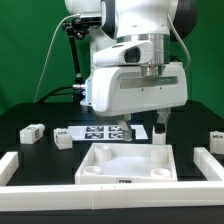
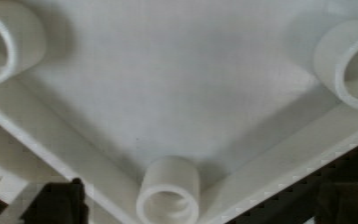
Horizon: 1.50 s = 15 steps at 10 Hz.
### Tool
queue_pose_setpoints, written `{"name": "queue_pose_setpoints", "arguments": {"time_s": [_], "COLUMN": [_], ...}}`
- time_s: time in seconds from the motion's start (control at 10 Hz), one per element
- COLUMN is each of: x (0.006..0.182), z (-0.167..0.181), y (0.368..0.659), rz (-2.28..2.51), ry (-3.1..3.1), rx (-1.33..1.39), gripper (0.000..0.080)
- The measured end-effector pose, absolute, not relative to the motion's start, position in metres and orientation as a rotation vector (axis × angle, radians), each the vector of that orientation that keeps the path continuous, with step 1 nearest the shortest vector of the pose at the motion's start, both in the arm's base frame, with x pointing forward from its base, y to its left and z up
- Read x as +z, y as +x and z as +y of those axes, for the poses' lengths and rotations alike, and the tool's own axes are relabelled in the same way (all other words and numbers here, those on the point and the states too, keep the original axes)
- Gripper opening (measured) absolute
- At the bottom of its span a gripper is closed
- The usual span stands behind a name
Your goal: Assemble one leg
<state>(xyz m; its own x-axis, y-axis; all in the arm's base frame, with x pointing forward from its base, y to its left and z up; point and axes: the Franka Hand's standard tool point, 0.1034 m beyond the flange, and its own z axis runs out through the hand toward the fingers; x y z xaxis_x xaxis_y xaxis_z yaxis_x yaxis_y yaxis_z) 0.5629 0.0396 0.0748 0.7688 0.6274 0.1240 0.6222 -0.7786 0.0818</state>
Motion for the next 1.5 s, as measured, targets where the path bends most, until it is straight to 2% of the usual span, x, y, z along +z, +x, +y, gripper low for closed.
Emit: {"name": "queue_pose_setpoints", "arguments": {"time_s": [0.8,1.3,1.5], "x": [0.074,0.053,0.053], "z": [0.039,0.049,0.048], "y": [0.561,0.528,0.529], "rz": [1.078,1.479,1.472], "ry": [2.902,2.760,2.761], "rx": [0.221,0.038,0.048], "gripper": [0.0650,0.0650,0.0650]}}
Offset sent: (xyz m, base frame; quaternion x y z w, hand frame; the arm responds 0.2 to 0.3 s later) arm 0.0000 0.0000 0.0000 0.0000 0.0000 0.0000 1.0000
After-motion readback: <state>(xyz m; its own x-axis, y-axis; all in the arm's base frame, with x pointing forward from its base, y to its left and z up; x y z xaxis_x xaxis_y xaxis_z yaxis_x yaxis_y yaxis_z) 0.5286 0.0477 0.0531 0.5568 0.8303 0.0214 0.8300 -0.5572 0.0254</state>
